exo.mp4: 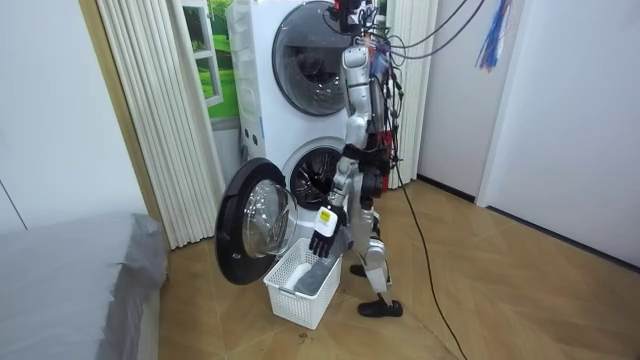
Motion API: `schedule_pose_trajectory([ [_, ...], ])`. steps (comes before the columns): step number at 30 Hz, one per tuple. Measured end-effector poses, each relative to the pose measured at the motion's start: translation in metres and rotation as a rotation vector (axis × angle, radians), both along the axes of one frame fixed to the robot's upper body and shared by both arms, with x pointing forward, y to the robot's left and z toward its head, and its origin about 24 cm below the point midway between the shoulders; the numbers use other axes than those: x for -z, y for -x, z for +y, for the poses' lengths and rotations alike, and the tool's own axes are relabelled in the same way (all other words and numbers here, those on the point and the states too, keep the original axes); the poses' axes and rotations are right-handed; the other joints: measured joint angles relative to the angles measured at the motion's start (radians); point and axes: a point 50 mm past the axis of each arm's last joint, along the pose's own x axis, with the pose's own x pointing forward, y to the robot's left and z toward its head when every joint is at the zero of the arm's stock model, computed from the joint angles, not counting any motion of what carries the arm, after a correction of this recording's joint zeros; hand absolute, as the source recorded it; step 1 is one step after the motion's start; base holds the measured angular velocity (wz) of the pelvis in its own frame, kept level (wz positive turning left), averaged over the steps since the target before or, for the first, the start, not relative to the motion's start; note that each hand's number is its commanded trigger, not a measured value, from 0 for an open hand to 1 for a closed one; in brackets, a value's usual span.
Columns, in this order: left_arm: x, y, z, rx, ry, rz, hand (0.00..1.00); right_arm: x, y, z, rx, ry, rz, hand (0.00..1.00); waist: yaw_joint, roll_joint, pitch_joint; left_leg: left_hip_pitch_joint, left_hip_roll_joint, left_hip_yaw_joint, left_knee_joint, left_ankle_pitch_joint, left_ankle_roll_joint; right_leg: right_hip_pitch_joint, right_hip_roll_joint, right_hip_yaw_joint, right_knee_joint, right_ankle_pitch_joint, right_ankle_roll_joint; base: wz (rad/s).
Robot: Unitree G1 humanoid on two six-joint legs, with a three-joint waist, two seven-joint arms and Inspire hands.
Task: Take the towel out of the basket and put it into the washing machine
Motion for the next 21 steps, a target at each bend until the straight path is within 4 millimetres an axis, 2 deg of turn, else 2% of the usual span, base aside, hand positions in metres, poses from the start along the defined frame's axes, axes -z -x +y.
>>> schedule_pose_trajectory([
  [1, -0.001, -0.006, -0.004, 0.013, 0.004, -0.011, 0.0, -0.001, -0.004, 0.002, -0.008, -0.005, -0.01, 0.0, -0.003, 0.0, 0.0002, -0.012, 0.0, 0.0, 0.001, 0.002, 0.0, -0.018, -0.001, 0.001, 0.012, -0.001, -0.001, -0.03],
  [3, -0.01, -0.031, -0.017, 0.086, 0.015, -0.074, 0.0, -0.004, -0.022, 0.016, -0.041, -0.038, -0.057, 0.0, -0.006, 0.0, 0.0069, -0.066, -0.001, -0.012, 0.026, 0.002, 0.0, -0.08, -0.004, 0.003, 0.051, -0.002, -0.004, 0.0],
  [4, -0.012, -0.036, -0.019, 0.093, 0.021, -0.089, 0.0, -0.005, -0.025, 0.019, -0.052, -0.046, -0.066, 0.0, -0.008, 0.0, 0.0097, -0.079, -0.001, -0.013, 0.031, 0.002, 0.0, -0.091, -0.005, 0.002, 0.054, -0.002, -0.004, 0.0],
  [6, -0.024, -0.062, -0.025, 0.141, 0.014, -0.155, 0.0, -0.009, -0.042, 0.029, -0.075, -0.067, -0.108, 0.0, -0.024, -0.001, 0.0251, -0.138, -0.002, -0.015, 0.059, 0.002, 0.0, -0.149, -0.009, 0.003, 0.08, -0.002, -0.004, 0.06],
  [9, -0.037, -0.084, -0.027, 0.163, -0.003, -0.215, 0.0, -0.014, -0.053, 0.033, -0.079, -0.07, -0.147, 0.0, -0.026, -0.002, 0.0292, -0.217, -0.001, -0.017, 0.112, 0.002, 0.0, -0.225, -0.015, 0.005, 0.129, -0.003, -0.004, 0.01],
  [11, -0.041, -0.09, -0.028, 0.161, -0.016, -0.243, 0.0, -0.015, -0.056, 0.034, -0.077, -0.065, -0.159, 0.0, -0.031, -0.002, 0.0304, -0.246, -0.002, -0.017, 0.131, 0.002, 0.0, -0.256, -0.018, 0.005, 0.148, -0.004, -0.006, -0.05],
  [12, -0.044, -0.094, -0.029, 0.167, -0.028, -0.262, 0.0, -0.017, -0.059, 0.034, -0.073, -0.06, -0.17, 0.0, -0.038, -0.001, 0.0392, -0.271, -0.003, -0.016, 0.153, 0.002, 0.0, -0.28, -0.02, 0.012, 0.168, -0.005, -0.008, 0.0],
  [14, -0.049, -0.101, -0.031, 0.199, -0.06, -0.289, 0.0, -0.019, -0.065, 0.035, -0.066, -0.059, -0.19, 0.0, -0.051, -0.002, 0.051, -0.32, -0.004, -0.012, 0.199, 0.001, 0.0, -0.325, -0.024, 0.026, 0.204, -0.007, -0.01, -0.02],
  [19, -0.056, -0.112, -0.04, 0.284, -0.108, -0.326, 0.0, -0.025, -0.077, 0.041, -0.058, -0.07, -0.251, 0.0, -0.08, 0.001, 0.0584, -0.456, -0.007, 0.007, 0.29, 0.001, 0.0, -0.467, -0.04, 0.038, 0.293, -0.008, -0.013, -0.06],
  [21, -0.058, -0.114, -0.046, 0.342, -0.125, -0.332, 0.0, -0.027, -0.081, 0.044, -0.05, -0.067, -0.272, 0.0, -0.085, 0.002, 0.0602, -0.513, -0.007, 0.019, 0.337, -0.001, 0.0, -0.521, -0.039, 0.062, 0.318, -0.008, -0.013, -0.17],
])
